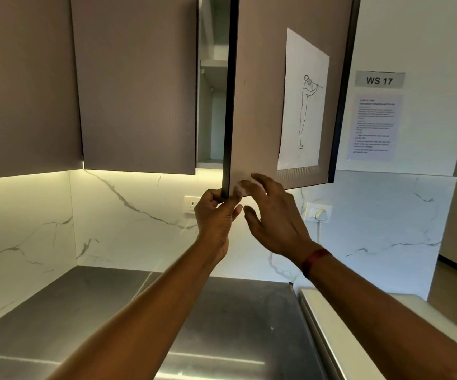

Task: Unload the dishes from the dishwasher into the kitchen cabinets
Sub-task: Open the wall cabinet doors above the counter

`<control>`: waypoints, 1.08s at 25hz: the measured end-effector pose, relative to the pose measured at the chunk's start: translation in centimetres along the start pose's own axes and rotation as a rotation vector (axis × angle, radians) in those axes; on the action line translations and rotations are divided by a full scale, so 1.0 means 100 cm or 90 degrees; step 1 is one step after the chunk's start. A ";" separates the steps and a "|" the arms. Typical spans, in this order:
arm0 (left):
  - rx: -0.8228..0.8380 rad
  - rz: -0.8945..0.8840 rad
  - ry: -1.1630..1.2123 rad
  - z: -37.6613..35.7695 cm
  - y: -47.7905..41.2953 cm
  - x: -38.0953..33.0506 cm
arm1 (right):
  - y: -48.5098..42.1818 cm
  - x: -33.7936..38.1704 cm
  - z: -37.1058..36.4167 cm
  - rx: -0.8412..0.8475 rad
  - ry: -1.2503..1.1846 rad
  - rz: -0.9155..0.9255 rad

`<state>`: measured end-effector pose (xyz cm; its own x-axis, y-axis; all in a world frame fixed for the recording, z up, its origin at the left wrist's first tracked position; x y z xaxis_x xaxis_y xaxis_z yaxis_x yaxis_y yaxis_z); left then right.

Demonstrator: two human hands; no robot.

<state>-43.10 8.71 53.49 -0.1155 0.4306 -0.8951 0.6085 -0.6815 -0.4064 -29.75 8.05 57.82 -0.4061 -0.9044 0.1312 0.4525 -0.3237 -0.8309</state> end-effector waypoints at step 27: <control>0.364 -0.524 -0.494 -0.055 0.074 0.046 | 0.069 -0.010 0.133 -0.174 0.457 -0.135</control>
<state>-34.77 8.90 47.36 -0.8434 0.5201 -0.1344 -0.2642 -0.6194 -0.7393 -15.65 3.00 59.21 -0.9162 -0.4006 -0.0012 0.1347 -0.3050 -0.9428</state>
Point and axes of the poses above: each hand's wrist, its own y-axis away from the middle knuckle, its own z-axis out of the back of the hand, x = y × z, the point moved 7 cm from there along -y, towards the middle knuckle, and after that the axes turned 15 degrees about -y, right-handed, at the moved point
